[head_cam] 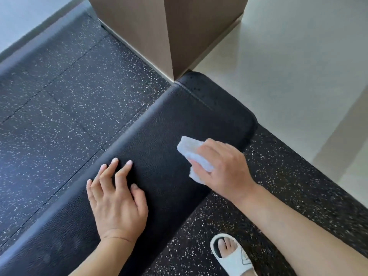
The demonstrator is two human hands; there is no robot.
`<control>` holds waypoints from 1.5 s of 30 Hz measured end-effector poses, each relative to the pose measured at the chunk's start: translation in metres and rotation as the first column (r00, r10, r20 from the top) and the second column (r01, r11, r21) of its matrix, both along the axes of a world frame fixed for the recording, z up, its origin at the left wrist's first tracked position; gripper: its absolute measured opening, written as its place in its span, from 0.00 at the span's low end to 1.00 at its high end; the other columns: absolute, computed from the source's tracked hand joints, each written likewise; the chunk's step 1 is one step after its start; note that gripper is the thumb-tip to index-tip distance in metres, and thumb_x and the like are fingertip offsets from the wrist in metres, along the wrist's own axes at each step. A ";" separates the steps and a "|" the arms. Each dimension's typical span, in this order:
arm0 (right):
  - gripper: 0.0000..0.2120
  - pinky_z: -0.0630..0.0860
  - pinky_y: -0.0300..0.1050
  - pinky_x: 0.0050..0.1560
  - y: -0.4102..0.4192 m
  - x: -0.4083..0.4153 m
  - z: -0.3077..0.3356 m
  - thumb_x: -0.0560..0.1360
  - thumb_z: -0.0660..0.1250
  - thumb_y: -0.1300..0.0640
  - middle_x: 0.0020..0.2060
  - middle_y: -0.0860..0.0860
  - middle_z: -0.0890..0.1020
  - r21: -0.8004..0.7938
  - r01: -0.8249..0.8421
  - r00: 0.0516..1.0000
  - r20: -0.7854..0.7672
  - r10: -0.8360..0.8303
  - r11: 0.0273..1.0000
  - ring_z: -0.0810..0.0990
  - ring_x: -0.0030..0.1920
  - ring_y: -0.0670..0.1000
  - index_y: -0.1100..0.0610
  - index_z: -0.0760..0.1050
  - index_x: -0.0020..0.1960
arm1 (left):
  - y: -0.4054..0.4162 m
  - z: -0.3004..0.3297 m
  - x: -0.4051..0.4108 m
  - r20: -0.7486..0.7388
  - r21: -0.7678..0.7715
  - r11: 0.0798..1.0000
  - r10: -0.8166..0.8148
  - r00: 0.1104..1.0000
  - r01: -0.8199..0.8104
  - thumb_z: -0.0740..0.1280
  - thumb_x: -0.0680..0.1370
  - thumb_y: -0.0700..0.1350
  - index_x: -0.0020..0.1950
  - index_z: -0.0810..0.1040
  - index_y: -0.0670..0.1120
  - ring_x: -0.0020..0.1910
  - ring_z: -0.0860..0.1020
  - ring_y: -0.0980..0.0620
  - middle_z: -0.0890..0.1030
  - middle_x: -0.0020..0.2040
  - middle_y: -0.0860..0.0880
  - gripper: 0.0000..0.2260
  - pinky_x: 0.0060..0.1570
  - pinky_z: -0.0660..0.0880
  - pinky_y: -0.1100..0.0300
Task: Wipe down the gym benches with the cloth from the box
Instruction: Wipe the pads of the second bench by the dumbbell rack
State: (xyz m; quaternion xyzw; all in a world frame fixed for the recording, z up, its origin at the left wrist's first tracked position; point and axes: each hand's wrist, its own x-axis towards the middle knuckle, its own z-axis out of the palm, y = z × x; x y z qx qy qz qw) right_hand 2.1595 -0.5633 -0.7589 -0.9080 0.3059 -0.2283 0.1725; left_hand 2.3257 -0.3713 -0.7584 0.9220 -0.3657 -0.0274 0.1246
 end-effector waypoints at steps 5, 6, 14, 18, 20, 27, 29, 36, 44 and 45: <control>0.08 0.65 0.45 0.31 -0.061 0.037 0.009 0.76 0.72 0.54 0.39 0.53 0.78 -0.019 0.329 0.944 -0.007 -0.330 0.944 0.78 0.35 0.59 0.58 0.78 0.48 | -0.001 -0.002 0.001 -0.001 -0.016 1.000 -0.009 1.000 0.008 0.58 0.76 0.49 0.72 0.74 0.46 0.77 0.66 0.35 0.70 0.75 0.41 0.25 0.78 0.56 0.32; 0.07 0.64 0.45 0.32 -0.062 0.057 0.011 0.76 0.71 0.54 0.40 0.54 0.79 -0.016 0.363 0.932 -0.001 -0.363 0.931 0.79 0.36 0.60 0.58 0.79 0.49 | 0.000 -0.001 0.002 -0.006 -0.012 1.000 -0.006 1.000 0.006 0.58 0.76 0.49 0.73 0.74 0.47 0.78 0.65 0.36 0.70 0.76 0.42 0.25 0.78 0.55 0.32; 0.11 0.72 0.54 0.39 0.069 0.125 0.016 0.75 0.73 0.53 0.42 0.52 0.79 0.181 0.013 0.997 0.076 -0.027 0.983 0.79 0.41 0.57 0.54 0.81 0.56 | 0.003 -0.004 0.003 -0.015 0.005 1.000 -0.011 1.000 0.011 0.57 0.77 0.50 0.67 0.75 0.44 0.77 0.66 0.35 0.70 0.75 0.41 0.21 0.77 0.57 0.31; 0.08 0.71 0.51 0.38 0.046 0.053 0.006 0.78 0.70 0.51 0.40 0.52 0.76 0.074 -0.150 0.989 -0.003 0.151 0.986 0.75 0.39 0.55 0.56 0.80 0.47 | 0.002 -0.005 0.004 -0.005 0.011 1.000 -0.015 1.000 0.015 0.57 0.76 0.49 0.72 0.74 0.47 0.78 0.65 0.35 0.70 0.76 0.42 0.25 0.78 0.55 0.32; 0.10 0.72 0.52 0.37 0.009 0.024 0.002 0.80 0.69 0.51 0.39 0.51 0.76 0.003 -0.139 0.990 -0.018 0.139 0.990 0.75 0.37 0.55 0.56 0.82 0.45 | 0.002 -0.007 0.004 0.011 0.015 1.000 -0.023 1.000 0.023 0.58 0.76 0.49 0.73 0.74 0.46 0.77 0.66 0.35 0.70 0.76 0.42 0.25 0.78 0.55 0.32; 0.08 0.69 0.47 0.34 -0.102 0.072 0.003 0.78 0.70 0.51 0.38 0.50 0.76 -0.016 -0.048 0.998 -0.036 0.047 0.999 0.76 0.36 0.55 0.54 0.82 0.50 | 0.001 -0.007 0.003 0.015 0.024 0.999 -0.028 0.999 0.028 0.58 0.76 0.49 0.72 0.74 0.46 0.76 0.67 0.33 0.70 0.76 0.41 0.25 0.78 0.56 0.31; 0.09 0.67 0.46 0.33 -0.126 0.105 0.004 0.77 0.70 0.50 0.40 0.51 0.77 0.010 -0.022 0.999 -0.027 0.022 1.000 0.77 0.37 0.57 0.55 0.80 0.49 | 0.000 -0.006 0.004 0.015 0.035 0.999 -0.025 1.000 0.024 0.58 0.76 0.49 0.72 0.74 0.45 0.76 0.67 0.33 0.70 0.76 0.40 0.25 0.78 0.56 0.31; 0.11 0.60 0.45 0.35 -0.161 0.128 0.006 0.77 0.67 0.47 0.39 0.50 0.76 0.057 -0.131 0.989 -0.055 0.135 0.990 0.75 0.36 0.56 0.55 0.73 0.45 | -0.001 -0.002 0.002 -0.003 0.050 0.999 -0.017 1.000 0.017 0.57 0.77 0.49 0.73 0.74 0.45 0.77 0.66 0.33 0.70 0.76 0.41 0.25 0.78 0.55 0.32; 0.06 0.62 0.40 0.37 -0.132 -0.024 -0.001 0.81 0.67 0.48 0.40 0.45 0.73 0.082 -0.209 0.974 -0.068 0.214 0.975 0.71 0.37 0.49 0.48 0.72 0.51 | 0.000 -0.005 0.003 0.012 0.060 0.998 -0.010 1.000 0.010 0.57 0.77 0.50 0.72 0.75 0.44 0.77 0.66 0.33 0.70 0.76 0.41 0.25 0.79 0.55 0.33; 0.06 0.62 0.40 0.36 -0.135 -0.020 -0.001 0.82 0.65 0.47 0.39 0.46 0.72 0.054 -0.228 0.970 -0.077 0.231 0.972 0.70 0.36 0.49 0.48 0.72 0.51 | 0.000 -0.005 0.003 0.013 0.060 0.998 -0.012 1.000 0.011 0.57 0.77 0.50 0.72 0.75 0.44 0.77 0.65 0.34 0.70 0.76 0.41 0.25 0.79 0.54 0.34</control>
